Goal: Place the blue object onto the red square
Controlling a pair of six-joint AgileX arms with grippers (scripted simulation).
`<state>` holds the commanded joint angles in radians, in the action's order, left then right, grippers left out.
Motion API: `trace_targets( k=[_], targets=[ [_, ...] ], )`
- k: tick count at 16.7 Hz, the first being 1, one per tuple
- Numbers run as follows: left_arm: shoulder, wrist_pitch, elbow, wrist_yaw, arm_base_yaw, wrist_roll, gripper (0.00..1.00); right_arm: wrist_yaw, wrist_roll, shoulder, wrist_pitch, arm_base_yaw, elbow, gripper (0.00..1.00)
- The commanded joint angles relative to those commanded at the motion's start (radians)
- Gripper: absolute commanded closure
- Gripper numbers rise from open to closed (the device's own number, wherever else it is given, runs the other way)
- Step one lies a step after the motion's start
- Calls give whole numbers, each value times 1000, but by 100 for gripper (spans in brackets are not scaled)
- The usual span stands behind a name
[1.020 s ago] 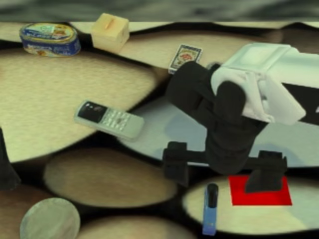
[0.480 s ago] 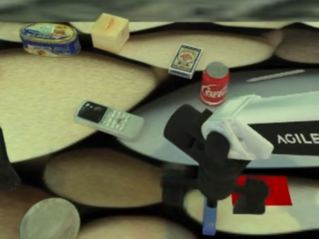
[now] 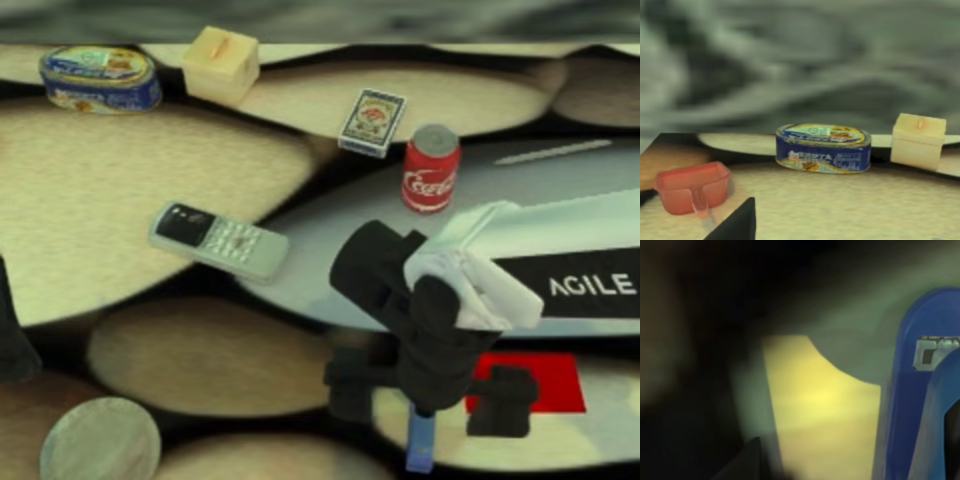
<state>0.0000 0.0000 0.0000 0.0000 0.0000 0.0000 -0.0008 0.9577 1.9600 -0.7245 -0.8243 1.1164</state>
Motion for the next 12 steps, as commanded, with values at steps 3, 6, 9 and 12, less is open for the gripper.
trace_targets(
  k=[3,6,9,12],
  targets=[
    [0,0,0,0,0,0,0,0,0,0,0,0,0,38],
    [0,0,0,0,0,0,0,0,0,0,0,0,0,60],
    [0,0,0,0,0,0,0,0,0,0,0,0,0,83],
    [0,0,0,0,0,0,0,0,0,0,0,0,0,100]
  ],
)
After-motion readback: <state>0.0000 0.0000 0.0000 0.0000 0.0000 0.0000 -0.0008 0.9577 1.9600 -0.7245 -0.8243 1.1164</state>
